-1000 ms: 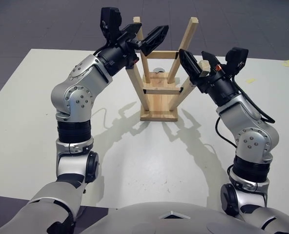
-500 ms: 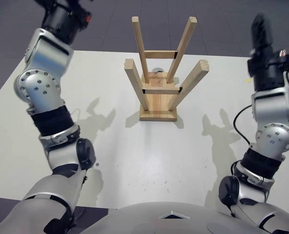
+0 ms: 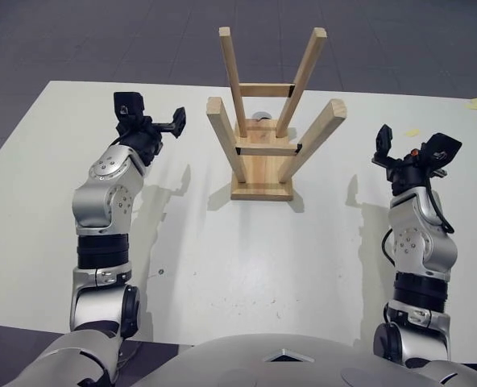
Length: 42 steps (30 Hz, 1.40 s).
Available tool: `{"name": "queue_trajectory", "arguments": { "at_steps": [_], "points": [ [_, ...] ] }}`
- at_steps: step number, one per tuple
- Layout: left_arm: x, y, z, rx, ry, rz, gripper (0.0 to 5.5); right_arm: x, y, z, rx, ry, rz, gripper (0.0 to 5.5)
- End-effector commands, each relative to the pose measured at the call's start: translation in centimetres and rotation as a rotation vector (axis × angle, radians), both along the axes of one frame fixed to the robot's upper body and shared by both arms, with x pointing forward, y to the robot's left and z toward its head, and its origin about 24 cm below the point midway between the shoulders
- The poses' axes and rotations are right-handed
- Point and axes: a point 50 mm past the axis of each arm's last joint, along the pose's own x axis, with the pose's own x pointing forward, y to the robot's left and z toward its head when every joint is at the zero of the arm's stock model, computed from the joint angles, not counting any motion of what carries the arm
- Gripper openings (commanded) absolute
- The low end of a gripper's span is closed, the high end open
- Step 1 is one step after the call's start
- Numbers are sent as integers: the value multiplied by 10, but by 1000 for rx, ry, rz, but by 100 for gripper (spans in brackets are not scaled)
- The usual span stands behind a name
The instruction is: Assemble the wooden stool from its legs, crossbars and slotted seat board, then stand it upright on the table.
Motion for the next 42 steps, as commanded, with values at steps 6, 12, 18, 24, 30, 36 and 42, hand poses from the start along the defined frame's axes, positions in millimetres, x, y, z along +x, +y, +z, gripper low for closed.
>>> {"name": "queue_trajectory", "arguments": {
  "at_steps": [6,12,18,24,30,36,42],
  "points": [
    [-27,-55,15,294,-58,-416,538,-14,123,16,92,39,562,540],
    [-30,-45,-11,287,61,-355,538,-21,117,25,74,43,571,540],
    [-14,-11,-1,230,10,-124,538,-18,87,17,-14,86,462,540],
    [2,30,74,45,-280,161,538,-45,139,27,38,80,971,540],
    [-3,68,104,75,-379,265,538,-53,123,23,-7,138,1037,540],
    [-19,113,111,1,-393,265,538,-59,96,7,14,196,1061,540],
    [-33,159,91,-178,-251,75,538,-45,112,20,142,24,1306,540]
  ]
}}
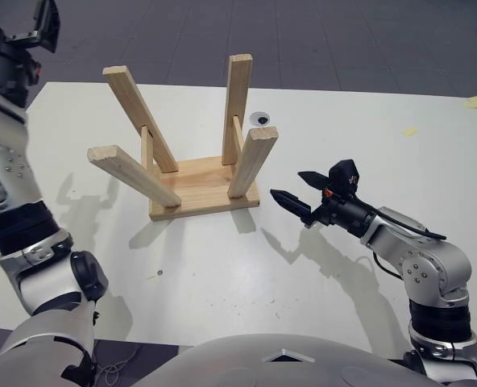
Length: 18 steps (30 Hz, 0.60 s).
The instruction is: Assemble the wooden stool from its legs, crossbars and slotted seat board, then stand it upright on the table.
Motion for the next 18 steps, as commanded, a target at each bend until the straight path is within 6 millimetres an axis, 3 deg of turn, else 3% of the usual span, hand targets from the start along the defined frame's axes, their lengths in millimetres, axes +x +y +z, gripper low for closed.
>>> {"name": "queue_trajectory", "arguments": {
  "at_steps": [1,4,8,12,18],
  "points": [
    [-8,32,-21,-44,124,-83,538,23,2,1,28,-45,76,540],
    [-1,30,-25,-51,134,-131,538,41,1,-5,4,-58,138,540],
    [13,-6,-33,-62,133,-294,538,62,11,-7,-12,-71,253,540],
    [22,-22,-43,-78,162,-370,540,75,17,-11,-12,-88,337,476],
    [26,-33,-41,-83,171,-416,540,73,11,-22,-60,-62,417,378]
  ]
}}
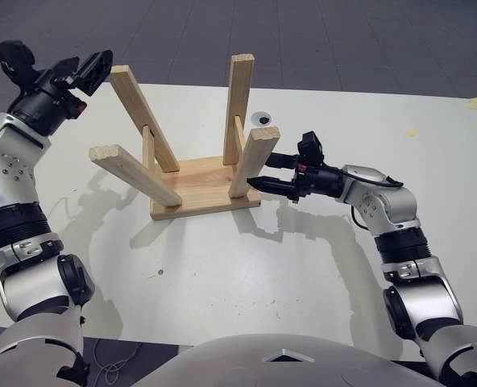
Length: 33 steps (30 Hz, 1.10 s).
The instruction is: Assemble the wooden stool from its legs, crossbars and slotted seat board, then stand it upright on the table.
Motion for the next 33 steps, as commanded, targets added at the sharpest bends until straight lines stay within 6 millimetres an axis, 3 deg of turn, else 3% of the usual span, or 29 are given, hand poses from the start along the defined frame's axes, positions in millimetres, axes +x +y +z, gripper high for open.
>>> {"name": "queue_trajectory", "arguments": {
  "at_steps": [1,7,17,22,30,33],
  "points": [
    [4,-10,6,-5,-4,-46,540,1,-8,-2,-34,-13,5,361],
    [10,-36,2,-14,34,-150,540,-6,-16,-7,-13,-2,-44,265],
    [12,-55,2,7,97,-250,540,-12,-27,-9,1,-46,-213,98],
    [6,-60,0,-78,78,-257,540,-35,-36,0,105,-45,-361,169],
    [8,-124,-7,-110,31,-314,540,-71,-55,9,183,44,-470,294],
    [9,-136,-10,-90,24,-263,540,-79,-64,10,155,83,-445,338]
  ]
}}
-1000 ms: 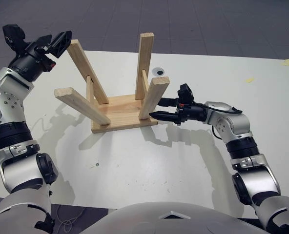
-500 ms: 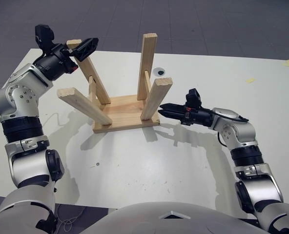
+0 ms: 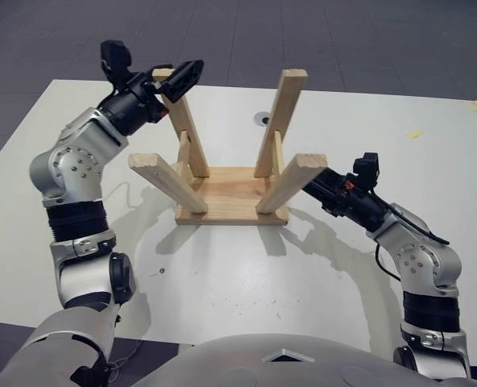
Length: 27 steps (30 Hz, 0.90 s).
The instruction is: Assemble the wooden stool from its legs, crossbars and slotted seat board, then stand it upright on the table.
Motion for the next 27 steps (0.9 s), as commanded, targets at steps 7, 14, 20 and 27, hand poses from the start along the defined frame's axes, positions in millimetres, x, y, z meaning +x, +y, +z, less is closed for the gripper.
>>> {"name": "queue_trajectory", "arguments": {
  "at_steps": [7,14,20,27],
  "points": [
    [-39,61,7,137,-94,293,540,-5,-72,6,-352,-19,-216,446],
    [-136,123,-32,391,199,-1,540,-32,-94,15,-471,63,103,538],
    [-142,89,-64,601,273,-429,540,-23,-85,16,-423,92,255,538],
    [-78,42,-84,783,-52,-391,540,-4,-58,4,-374,104,397,538]
  ]
}}
